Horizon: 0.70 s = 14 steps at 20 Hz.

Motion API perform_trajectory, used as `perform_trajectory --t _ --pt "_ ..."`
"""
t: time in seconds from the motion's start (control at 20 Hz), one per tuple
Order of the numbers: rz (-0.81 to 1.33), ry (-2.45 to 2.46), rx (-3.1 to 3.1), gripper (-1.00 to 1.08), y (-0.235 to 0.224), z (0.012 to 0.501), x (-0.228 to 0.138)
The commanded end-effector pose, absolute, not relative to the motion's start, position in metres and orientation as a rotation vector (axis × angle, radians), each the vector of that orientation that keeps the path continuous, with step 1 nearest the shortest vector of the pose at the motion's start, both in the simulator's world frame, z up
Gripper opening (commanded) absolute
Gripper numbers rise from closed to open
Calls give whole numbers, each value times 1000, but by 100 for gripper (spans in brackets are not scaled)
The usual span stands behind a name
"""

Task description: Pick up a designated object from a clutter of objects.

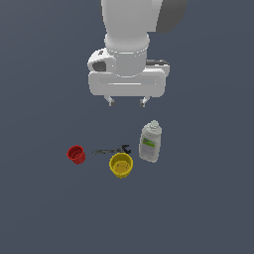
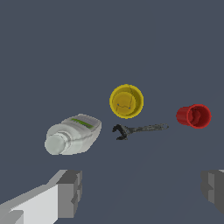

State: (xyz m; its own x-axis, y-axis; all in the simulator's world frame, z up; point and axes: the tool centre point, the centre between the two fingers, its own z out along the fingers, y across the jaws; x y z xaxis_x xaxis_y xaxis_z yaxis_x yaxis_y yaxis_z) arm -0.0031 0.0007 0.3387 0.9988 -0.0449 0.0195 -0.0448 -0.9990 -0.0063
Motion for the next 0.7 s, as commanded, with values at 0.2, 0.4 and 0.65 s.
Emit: perform_trajectory --t 0.2,0.4,0.65 --pt "-36 59 -3127 100 2 343 -3" --pt "-46 38 -3113 100 5 350 -4" --pt "-46 38 -3112 100 5 350 -4"
